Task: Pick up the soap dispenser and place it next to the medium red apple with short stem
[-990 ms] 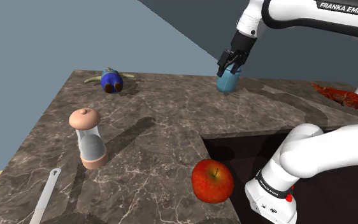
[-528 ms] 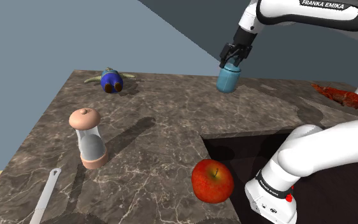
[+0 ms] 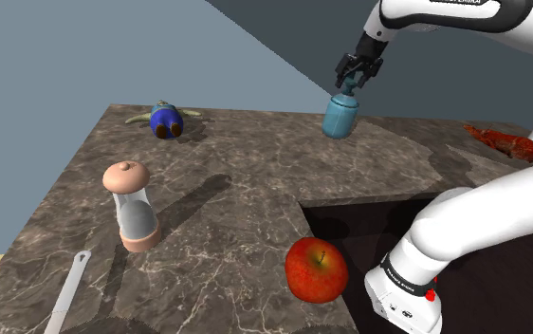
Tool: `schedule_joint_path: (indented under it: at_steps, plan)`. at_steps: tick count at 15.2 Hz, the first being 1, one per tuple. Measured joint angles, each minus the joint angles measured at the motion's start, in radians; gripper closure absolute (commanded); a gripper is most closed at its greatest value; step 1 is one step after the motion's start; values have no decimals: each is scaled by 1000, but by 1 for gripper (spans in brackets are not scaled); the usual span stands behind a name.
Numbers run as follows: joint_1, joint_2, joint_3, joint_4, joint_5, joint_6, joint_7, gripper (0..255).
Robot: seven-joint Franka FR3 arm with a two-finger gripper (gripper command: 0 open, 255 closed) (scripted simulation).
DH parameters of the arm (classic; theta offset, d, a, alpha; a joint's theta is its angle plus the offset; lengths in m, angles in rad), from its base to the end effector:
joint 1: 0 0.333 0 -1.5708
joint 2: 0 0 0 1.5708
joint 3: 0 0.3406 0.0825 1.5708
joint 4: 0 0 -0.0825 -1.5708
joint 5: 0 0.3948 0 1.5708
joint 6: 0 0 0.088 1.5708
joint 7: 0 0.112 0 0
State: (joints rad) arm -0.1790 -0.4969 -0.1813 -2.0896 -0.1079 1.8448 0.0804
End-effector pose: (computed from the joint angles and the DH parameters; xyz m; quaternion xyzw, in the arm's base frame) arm 0.3858 -0.1750 0.6547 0.9713 -0.2037 0.1200 0.0263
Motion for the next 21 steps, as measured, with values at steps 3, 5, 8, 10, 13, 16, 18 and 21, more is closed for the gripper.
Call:
schedule_joint_path:
  at_steps: [3, 5, 8, 10, 13, 16, 18, 21]
  plan:
    - [-22, 64, -36, 65, -7, 20, -6, 0]
    - [-39, 91, -63, 97, -10, 30, -14, 0]
    - [-59, 154, -103, 163, -7, 45, -29, 0]
    - [-64, 161, -112, 160, -8, 60, -32, 0]
    - [-66, 170, -118, 131, -7, 99, -34, 0]
    - [-66, 178, -122, 104, -6, 134, -35, 0]
    - [-66, 182, -123, 101, -5, 141, -36, 0]
    - [-66, 183, -124, 100, -5, 144, -36, 0]
